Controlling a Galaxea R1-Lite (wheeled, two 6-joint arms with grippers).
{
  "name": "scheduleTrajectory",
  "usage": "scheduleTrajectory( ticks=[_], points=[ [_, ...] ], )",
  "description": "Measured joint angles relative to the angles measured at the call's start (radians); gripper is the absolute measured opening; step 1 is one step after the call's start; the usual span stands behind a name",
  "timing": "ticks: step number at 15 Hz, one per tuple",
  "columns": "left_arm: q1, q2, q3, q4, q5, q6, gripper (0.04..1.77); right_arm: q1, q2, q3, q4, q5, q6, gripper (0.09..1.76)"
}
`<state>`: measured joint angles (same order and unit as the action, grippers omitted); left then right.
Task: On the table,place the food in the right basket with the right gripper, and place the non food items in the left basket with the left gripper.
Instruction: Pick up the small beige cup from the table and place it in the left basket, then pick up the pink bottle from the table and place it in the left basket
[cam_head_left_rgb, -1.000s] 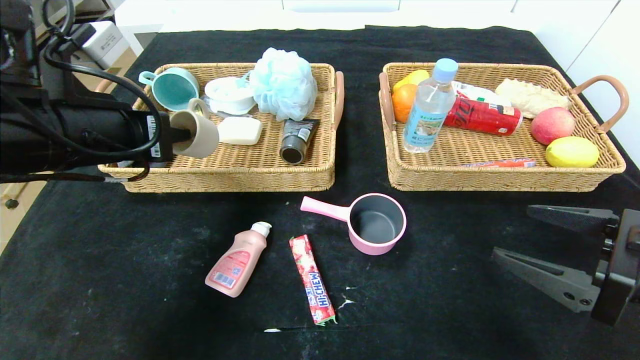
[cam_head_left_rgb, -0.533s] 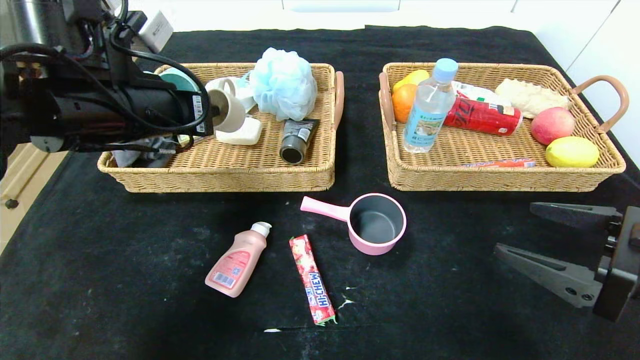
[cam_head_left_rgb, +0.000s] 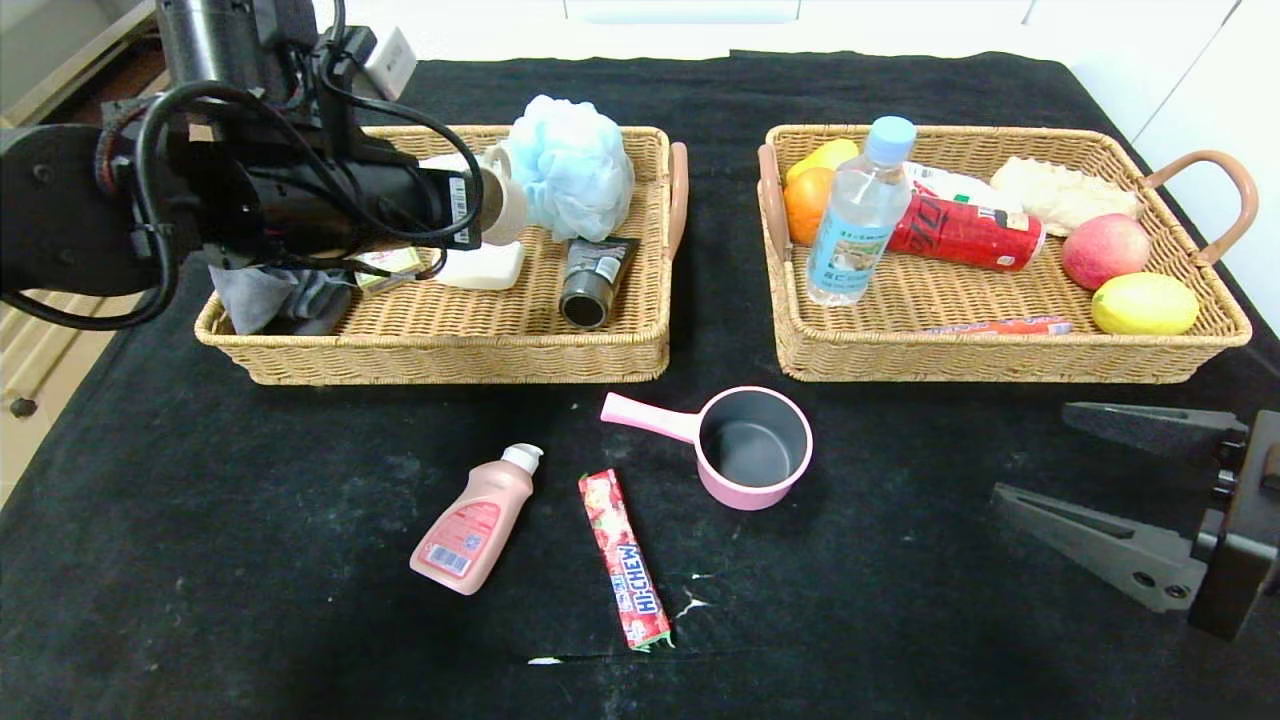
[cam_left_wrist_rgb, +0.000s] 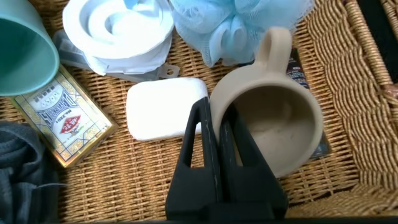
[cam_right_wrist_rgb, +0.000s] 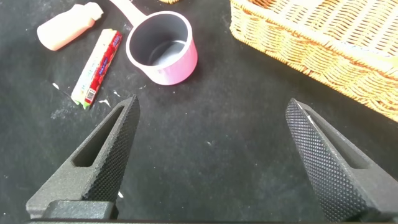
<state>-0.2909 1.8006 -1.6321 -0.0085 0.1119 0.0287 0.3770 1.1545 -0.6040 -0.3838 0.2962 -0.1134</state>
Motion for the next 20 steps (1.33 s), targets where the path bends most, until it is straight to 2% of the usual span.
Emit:
scheduleTrajectory(
  ticks=[8, 9, 12, 14, 17, 20],
  points=[
    [-0.001, 0.027, -0.001, 0.001, 0.002, 0.000, 0.14, -0.008, -0.001, -0.003, 0.000, 0.001, -0.001, 1.71],
    [-0.001, 0.026, 0.002, 0.001, 0.002, 0.000, 0.22, -0.008, -0.003, -0.003, 0.000, 0.001, 0.000, 1.71],
    [-0.001, 0.025, 0.004, 0.001, 0.002, 0.000, 0.70, -0.007, -0.005, -0.002, 0.000, 0.001, 0.000, 1.71],
    [-0.001, 0.024, 0.007, 0.001, 0.003, 0.000, 0.93, -0.006, -0.005, 0.000, 0.000, 0.001, -0.001, 1.71],
    [0.000, 0.018, 0.013, 0.003, 0.003, 0.001, 1.18, -0.006, -0.007, 0.000, 0.000, 0.001, 0.000, 1.71],
    [-0.001, 0.001, 0.029, 0.006, -0.001, 0.004, 1.35, -0.006, -0.007, 0.000, 0.000, 0.001, 0.000, 1.71]
  ],
)
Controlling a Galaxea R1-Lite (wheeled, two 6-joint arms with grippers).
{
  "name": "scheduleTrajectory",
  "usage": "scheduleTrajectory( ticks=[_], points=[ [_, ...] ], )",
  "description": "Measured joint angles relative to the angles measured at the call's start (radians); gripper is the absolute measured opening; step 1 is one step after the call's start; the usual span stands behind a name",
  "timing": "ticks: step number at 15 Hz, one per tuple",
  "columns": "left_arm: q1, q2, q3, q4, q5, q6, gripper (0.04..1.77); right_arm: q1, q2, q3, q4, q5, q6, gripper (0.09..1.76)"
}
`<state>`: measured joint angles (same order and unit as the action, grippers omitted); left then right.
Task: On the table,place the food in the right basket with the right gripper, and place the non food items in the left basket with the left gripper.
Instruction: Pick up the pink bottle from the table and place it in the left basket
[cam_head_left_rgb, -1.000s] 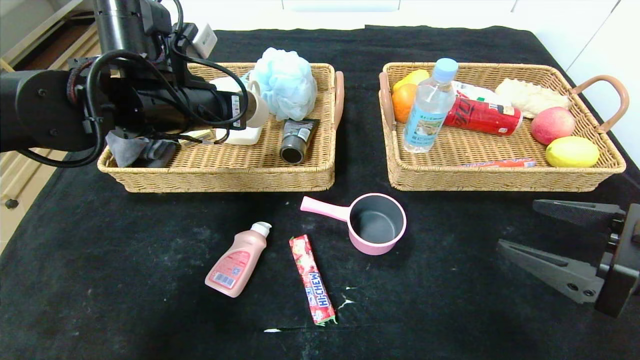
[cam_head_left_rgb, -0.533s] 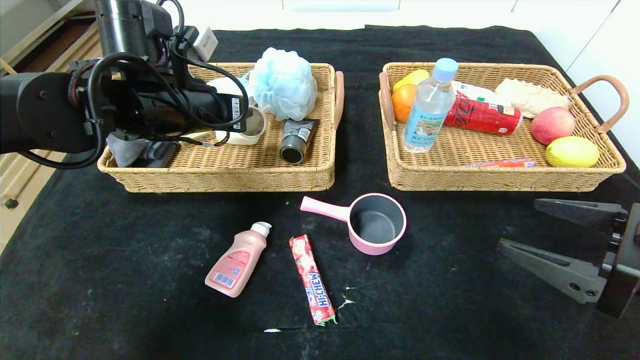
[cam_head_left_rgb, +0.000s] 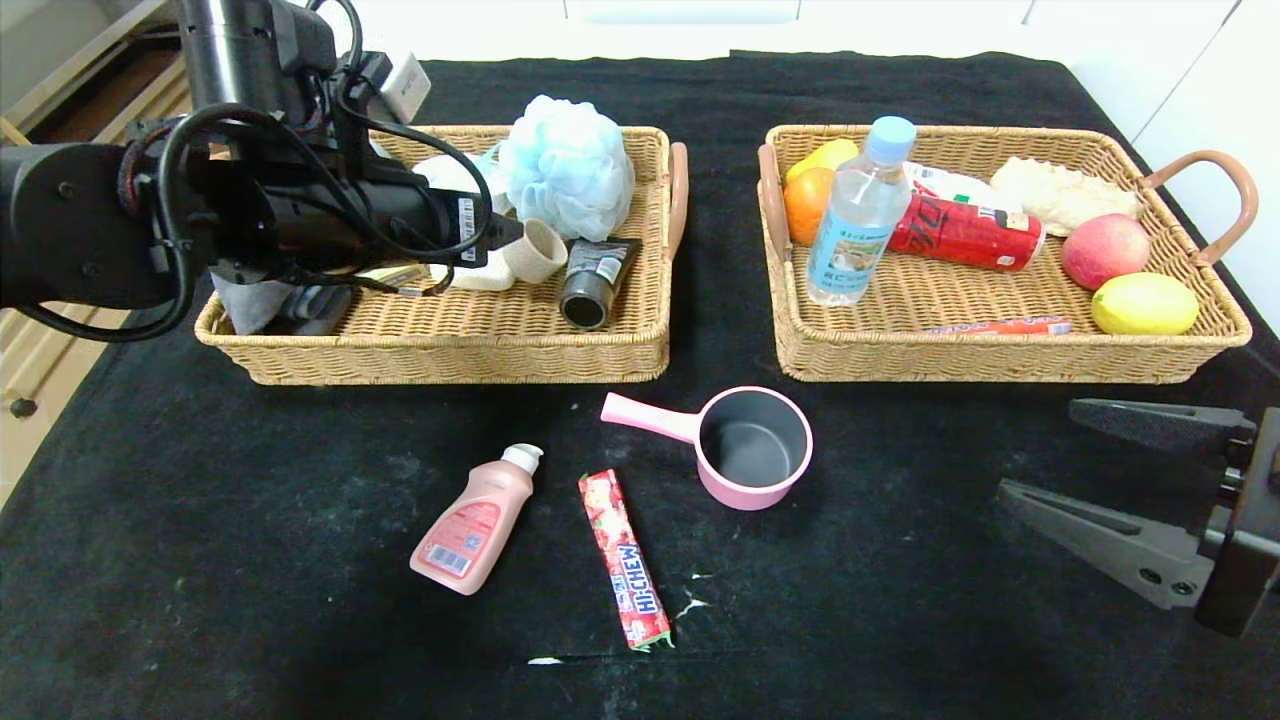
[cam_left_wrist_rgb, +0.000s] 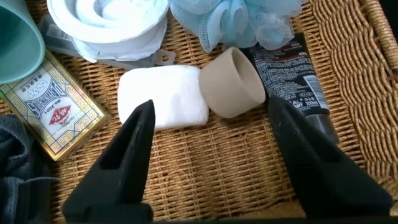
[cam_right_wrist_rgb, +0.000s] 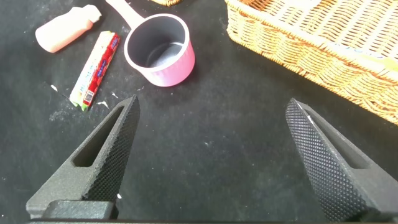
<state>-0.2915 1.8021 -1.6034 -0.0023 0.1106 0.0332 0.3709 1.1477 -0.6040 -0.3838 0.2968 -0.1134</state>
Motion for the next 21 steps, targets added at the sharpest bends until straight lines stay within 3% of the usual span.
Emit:
scheduleTrajectory(
  ticks=[5, 11, 16, 21],
  points=[
    [0.008, -0.048, 0.049, 0.054, 0.002, 0.002, 1.52, 0.001, 0.000, 0.000, 0.001, 0.002, 0.001, 1.71],
    [-0.014, -0.168, 0.066, 0.359, 0.025, 0.011, 1.62, 0.005, 0.002, 0.003, 0.001, 0.003, 0.001, 1.71],
    [-0.076, -0.251, 0.080, 0.636, 0.027, 0.011, 1.67, 0.008, -0.001, 0.004, 0.001, 0.002, 0.001, 1.71],
    [-0.129, -0.273, 0.134, 0.682, 0.074, 0.009, 1.69, 0.008, -0.010, 0.003, 0.001, 0.003, 0.001, 1.71]
  ],
)
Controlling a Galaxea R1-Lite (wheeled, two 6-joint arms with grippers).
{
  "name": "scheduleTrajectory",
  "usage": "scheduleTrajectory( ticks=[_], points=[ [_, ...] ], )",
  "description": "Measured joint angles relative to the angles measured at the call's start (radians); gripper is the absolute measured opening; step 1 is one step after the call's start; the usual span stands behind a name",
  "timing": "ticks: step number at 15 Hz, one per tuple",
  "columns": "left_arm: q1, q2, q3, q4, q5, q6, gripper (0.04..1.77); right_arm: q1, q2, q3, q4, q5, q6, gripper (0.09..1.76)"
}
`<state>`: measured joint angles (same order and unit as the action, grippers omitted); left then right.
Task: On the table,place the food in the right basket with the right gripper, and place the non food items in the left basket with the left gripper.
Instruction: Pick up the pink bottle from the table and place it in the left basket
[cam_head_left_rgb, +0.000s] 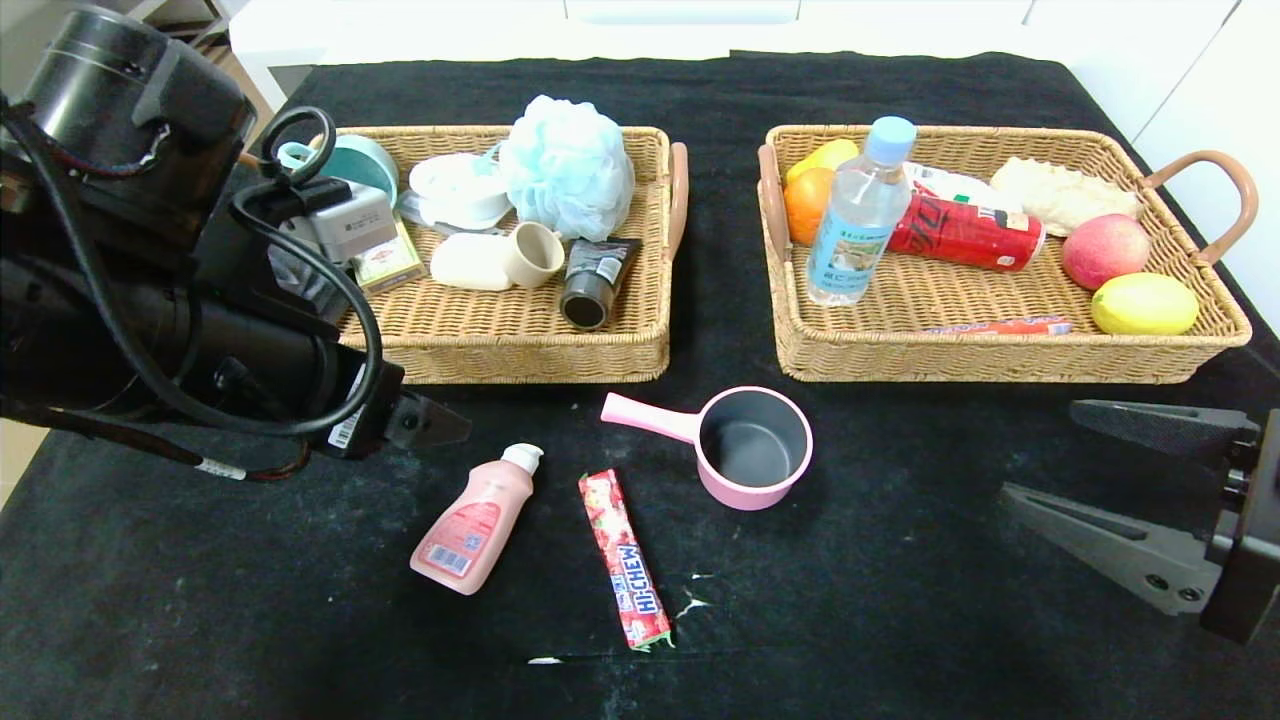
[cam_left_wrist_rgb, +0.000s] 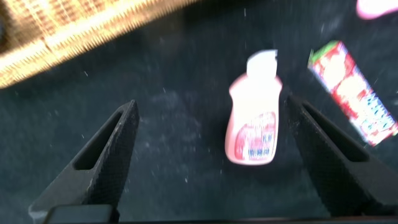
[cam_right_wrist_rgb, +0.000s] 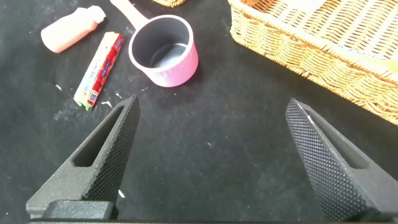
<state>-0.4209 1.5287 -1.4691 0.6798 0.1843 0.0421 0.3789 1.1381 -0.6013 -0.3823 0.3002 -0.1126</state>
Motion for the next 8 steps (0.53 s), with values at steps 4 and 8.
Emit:
scheduleTrajectory(
  ticks=[4, 8],
  points=[
    [-0.021, 0.002, 0.077, -0.006, 0.011, -0.002, 1.70, 0.001, -0.005, 0.000, 0.000, 0.000, 0.000, 1.71],
    [-0.101, 0.019, 0.120, -0.007, 0.015, -0.093, 1.70, 0.003, -0.006, 0.001, 0.000, 0.000, 0.000, 1.71]
  ],
)
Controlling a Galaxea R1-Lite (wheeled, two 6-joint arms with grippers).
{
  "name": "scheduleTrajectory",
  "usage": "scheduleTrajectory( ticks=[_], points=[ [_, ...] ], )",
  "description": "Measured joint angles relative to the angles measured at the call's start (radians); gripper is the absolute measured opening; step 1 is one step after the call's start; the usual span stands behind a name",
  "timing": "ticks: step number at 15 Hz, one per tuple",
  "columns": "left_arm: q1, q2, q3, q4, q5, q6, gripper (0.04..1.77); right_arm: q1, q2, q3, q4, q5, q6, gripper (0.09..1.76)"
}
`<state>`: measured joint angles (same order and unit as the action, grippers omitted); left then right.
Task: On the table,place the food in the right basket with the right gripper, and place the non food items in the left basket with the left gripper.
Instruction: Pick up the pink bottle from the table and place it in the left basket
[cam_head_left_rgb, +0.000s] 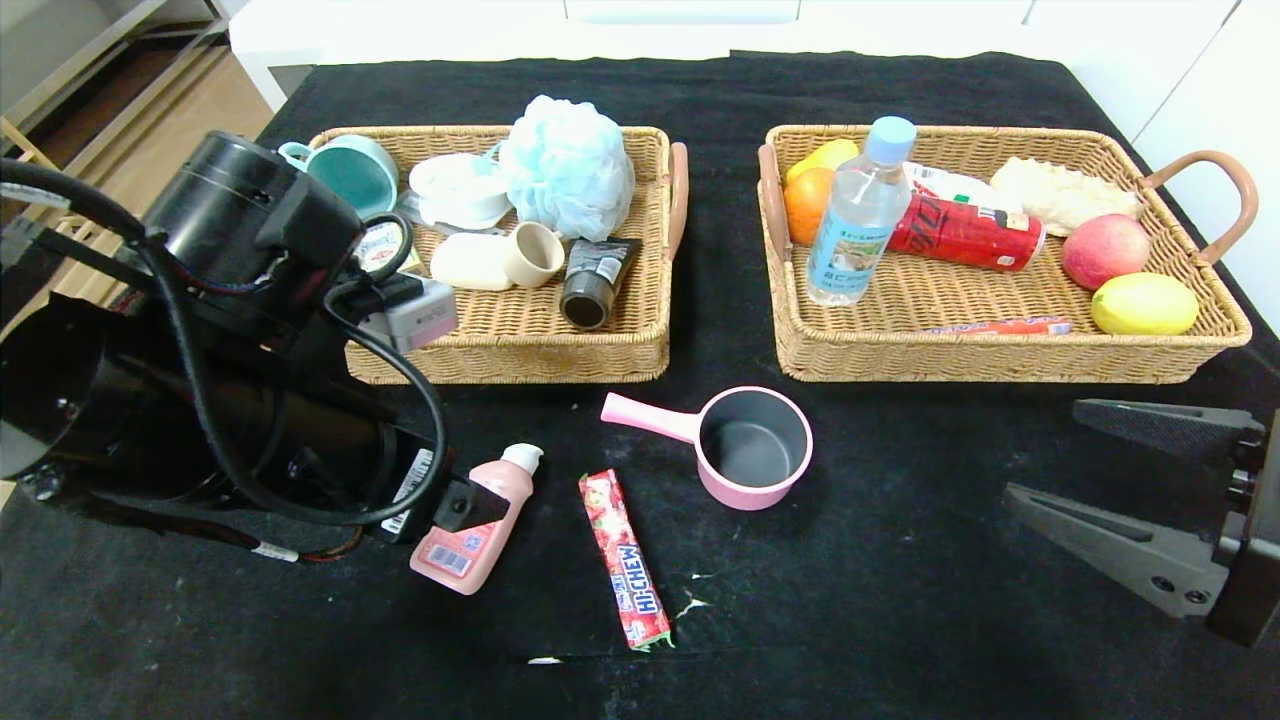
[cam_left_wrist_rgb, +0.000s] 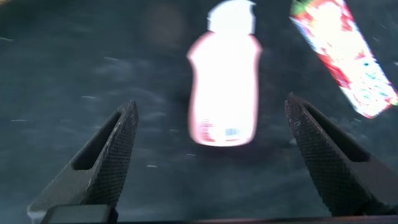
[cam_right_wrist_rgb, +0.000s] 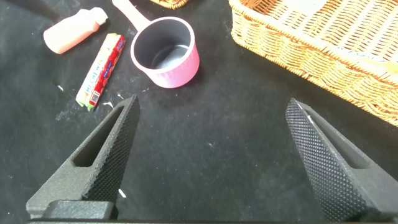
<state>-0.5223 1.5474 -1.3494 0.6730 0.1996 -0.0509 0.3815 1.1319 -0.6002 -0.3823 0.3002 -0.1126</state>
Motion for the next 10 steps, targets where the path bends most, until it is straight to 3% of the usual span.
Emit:
scheduleTrajectory(
  ticks=[10],
  points=[
    [-0.010, 0.071, 0.045, -0.010, 0.039, -0.024, 1.71, 0.002, 0.000, 0.002, 0.000, 0.000, -0.001, 1.71]
  ],
)
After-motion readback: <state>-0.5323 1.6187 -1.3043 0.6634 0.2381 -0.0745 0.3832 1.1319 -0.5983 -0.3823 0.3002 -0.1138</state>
